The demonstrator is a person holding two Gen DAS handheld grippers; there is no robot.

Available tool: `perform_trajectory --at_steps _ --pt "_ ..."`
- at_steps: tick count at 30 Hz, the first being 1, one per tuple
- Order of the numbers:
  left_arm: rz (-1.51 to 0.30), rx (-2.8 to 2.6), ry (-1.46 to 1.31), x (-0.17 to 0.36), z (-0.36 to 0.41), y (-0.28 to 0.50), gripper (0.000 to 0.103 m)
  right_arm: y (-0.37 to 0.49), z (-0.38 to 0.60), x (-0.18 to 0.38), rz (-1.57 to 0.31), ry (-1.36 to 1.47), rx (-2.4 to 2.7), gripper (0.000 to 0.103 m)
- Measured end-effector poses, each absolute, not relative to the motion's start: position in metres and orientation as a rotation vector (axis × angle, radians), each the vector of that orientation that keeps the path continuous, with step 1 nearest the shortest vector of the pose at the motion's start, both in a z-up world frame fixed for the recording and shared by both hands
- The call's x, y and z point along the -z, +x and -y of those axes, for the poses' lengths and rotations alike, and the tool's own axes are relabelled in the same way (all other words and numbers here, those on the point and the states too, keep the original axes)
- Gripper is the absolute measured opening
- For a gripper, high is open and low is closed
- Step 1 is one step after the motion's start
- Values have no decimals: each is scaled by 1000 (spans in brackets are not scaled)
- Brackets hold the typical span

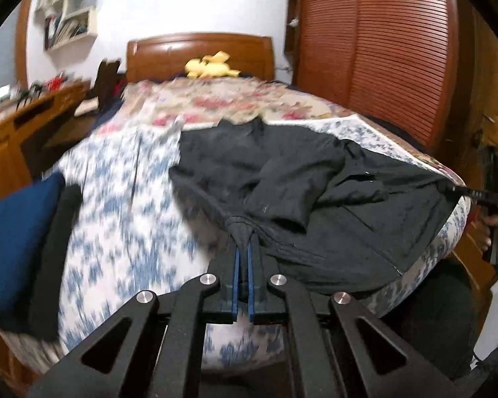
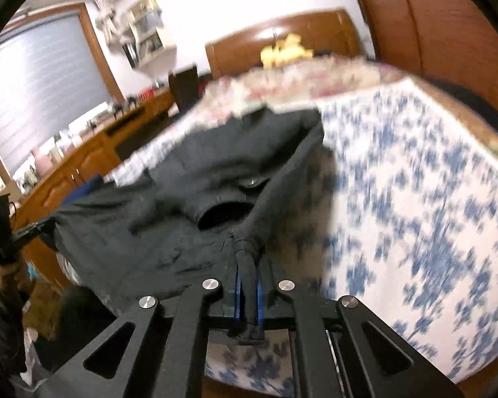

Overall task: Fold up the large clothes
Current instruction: 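Lift the hem with both grippers and fold it over toward the collar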

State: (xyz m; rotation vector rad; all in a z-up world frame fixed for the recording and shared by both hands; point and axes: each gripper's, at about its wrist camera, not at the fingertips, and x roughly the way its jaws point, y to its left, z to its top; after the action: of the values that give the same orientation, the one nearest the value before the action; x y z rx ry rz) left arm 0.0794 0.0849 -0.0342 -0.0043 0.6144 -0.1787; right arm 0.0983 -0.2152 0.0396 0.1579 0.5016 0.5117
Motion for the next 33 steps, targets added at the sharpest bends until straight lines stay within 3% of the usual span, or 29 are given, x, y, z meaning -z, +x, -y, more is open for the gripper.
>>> perform_trajectory --at_steps 10,20,25,33 --pt "-422 193 1 -74 -86 66 4 31 232 -129 -311 89 -498 5" --pt "-271 246 8 -142 -77 27 4 -81 271 -193 -131 31 -439 4" --pt "-332 247 23 -119 -70 46 4 -94 266 -168 -153 -1 -435 4" --pt "-488 183 -12 -44 -78 111 4 -14 240 -106 -312 -44 -396 4"
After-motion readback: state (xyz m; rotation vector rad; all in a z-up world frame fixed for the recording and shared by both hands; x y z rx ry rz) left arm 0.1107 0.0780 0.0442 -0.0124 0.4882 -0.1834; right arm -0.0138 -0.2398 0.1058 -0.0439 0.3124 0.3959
